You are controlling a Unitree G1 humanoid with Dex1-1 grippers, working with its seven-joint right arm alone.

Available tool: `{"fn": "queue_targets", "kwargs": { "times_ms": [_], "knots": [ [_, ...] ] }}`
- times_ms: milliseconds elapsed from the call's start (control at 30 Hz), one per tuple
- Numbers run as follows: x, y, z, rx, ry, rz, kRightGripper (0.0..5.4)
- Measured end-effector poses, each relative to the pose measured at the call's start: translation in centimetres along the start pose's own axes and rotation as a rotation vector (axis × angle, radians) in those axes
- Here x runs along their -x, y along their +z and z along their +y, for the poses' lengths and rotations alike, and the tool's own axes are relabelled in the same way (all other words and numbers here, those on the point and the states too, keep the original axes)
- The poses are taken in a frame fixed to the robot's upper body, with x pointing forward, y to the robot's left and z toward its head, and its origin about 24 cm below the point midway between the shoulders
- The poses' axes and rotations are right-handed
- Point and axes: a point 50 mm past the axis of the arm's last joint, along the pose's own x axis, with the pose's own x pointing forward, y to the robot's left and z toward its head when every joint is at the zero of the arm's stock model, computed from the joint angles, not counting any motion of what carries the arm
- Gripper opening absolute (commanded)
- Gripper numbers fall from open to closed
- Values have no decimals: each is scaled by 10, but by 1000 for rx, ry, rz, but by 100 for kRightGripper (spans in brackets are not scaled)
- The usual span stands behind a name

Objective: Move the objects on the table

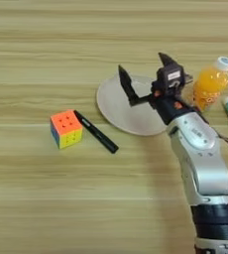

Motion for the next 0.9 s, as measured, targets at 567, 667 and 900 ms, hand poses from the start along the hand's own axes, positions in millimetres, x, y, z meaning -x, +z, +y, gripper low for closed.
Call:
{"fn": "queue_targets", "kwargs": {
  "times_ms": [567,667,900],
  "knots": [
    [7,-4,-66,261,-468,-68,536],
    [8,-6,-71,274,-509,-61,536],
    [8,-14,-80,259,-549,-21,536]
  ]
}}
